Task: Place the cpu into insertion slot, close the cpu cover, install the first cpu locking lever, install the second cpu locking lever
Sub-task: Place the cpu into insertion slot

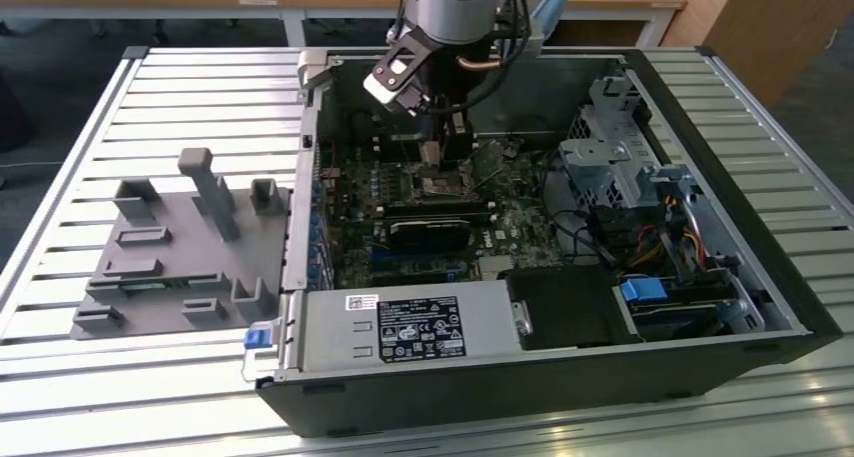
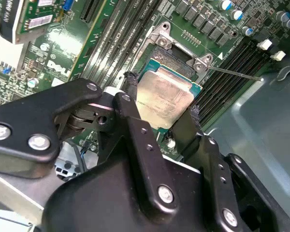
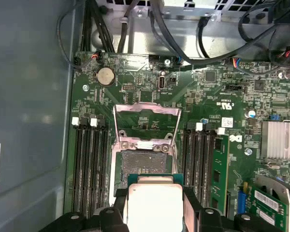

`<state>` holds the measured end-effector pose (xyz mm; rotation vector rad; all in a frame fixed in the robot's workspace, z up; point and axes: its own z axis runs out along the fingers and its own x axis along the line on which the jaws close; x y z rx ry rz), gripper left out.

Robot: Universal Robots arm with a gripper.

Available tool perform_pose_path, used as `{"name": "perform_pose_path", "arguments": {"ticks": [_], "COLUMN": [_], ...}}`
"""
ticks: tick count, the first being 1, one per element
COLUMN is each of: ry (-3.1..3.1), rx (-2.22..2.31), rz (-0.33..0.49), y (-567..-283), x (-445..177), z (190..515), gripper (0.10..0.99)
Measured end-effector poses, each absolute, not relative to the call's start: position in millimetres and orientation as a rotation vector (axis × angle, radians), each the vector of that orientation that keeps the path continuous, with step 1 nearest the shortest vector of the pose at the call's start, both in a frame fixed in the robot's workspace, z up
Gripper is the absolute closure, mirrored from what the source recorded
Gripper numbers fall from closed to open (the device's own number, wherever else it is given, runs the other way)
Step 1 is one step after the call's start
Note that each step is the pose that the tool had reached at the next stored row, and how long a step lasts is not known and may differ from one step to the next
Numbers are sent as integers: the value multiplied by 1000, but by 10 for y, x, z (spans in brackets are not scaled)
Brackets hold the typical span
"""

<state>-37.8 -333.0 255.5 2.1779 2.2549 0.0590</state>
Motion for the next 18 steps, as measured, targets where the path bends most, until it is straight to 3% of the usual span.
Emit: {"name": "perform_pose_path", "arguments": {"ticks": [18], "ry": [2254], "rx": [2181], "rz": [61], "y": [-3300], "x": [-378], "z": [2516], "gripper": [545]}}
